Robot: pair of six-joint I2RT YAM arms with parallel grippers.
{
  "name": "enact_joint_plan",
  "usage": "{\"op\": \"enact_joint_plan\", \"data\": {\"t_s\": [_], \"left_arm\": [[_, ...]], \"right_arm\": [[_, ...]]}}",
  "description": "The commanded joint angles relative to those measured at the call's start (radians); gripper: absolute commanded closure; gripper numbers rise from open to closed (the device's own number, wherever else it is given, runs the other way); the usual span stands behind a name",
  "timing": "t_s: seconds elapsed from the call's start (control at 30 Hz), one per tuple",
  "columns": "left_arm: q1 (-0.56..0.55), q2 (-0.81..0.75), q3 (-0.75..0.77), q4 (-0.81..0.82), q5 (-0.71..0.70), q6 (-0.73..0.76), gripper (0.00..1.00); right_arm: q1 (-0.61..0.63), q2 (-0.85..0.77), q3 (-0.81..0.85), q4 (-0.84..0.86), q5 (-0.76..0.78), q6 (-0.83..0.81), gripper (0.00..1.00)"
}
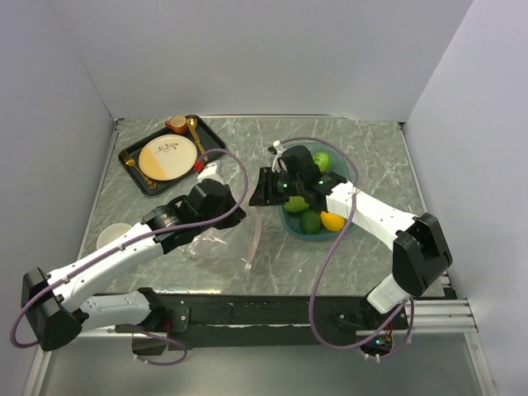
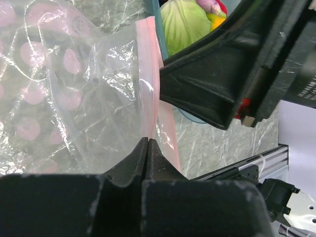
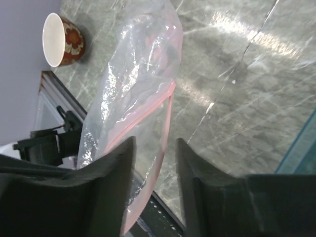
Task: Place the food in the zip-top bag and seal the zipper
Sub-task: Open the zipper of the food storage bag at the center of the board.
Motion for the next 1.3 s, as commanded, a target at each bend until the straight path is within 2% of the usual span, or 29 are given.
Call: {"op": "enact_joint_plan", "data": {"t_s": [0.0, 0.03, 0.07, 0.1, 0.2, 0.27, 0.3, 0.43, 0.5, 0.6, 0.73, 0.83, 0.97, 1.1, 1.27], "left_arm": [[-0.005, -0.037, -0.004, 0.039, 0.003, 0.003, 0.99], [-0.005, -0.037, -0.004, 0.036, 0.000, 0.001, 0.99], [-0.004, -0.038, -0.004, 0.035, -0.003, 0.001, 0.99], [-0.005, -0.038, -0.004, 0.030, -0.004, -0.002, 0.99], [-0.005, -0.034, -0.008, 0.016, -0.017, -0.017, 0.99], [-0.005, -0.031, -0.011, -0.013, -0.040, -0.043, 0.99], [-0.005, -0.025, -0.013, -0.020, -0.049, -0.054, 0.99], [-0.004, -0.011, -0.024, -0.039, -0.064, -0.078, 0.99], [-0.005, -0.005, -0.025, -0.030, -0.061, -0.081, 0.99], [-0.004, 0.008, -0.027, -0.016, -0.058, -0.081, 0.99], [-0.005, 0.012, -0.036, 0.041, -0.031, -0.049, 0.53], [-0.005, 0.012, -0.056, 0.099, -0.008, -0.034, 0.31], [-0.008, 0.020, -0.077, 0.156, 0.008, -0.022, 0.25], [-0.023, 0.057, -0.080, 0.196, 0.006, -0.012, 0.25], [-0.053, 0.116, -0.059, 0.185, -0.073, -0.022, 0.27]], "right_arm": [[0.000, 0.016, 0.039, 0.066, -0.039, 0.001, 0.64], [0.000, 0.019, 0.040, 0.062, -0.039, -0.001, 0.72], [0.000, 0.025, 0.045, 0.059, -0.019, -0.007, 0.91], [0.000, 0.025, 0.042, 0.060, -0.011, -0.008, 0.99], [0.004, -0.019, 0.004, 0.101, 0.128, -0.010, 1.00], [0.012, -0.093, -0.085, 0.201, 0.225, -0.002, 1.00], [0.018, -0.119, -0.119, 0.241, 0.340, -0.004, 1.00], [0.058, -0.191, -0.231, 0.394, 0.548, -0.002, 1.00], [0.063, -0.198, -0.253, 0.414, 0.584, 0.007, 1.00], [0.069, -0.159, -0.207, 0.382, 0.524, -0.008, 1.00], [0.070, -0.130, -0.165, 0.338, 0.451, 0.001, 1.00], [0.072, -0.125, -0.152, 0.316, 0.412, 0.013, 1.00], [0.075, -0.118, -0.132, 0.287, 0.389, 0.011, 1.00], [0.072, -0.102, -0.099, 0.252, 0.346, 0.007, 1.00], [0.072, -0.096, -0.066, 0.220, 0.308, 0.011, 1.00]]}}
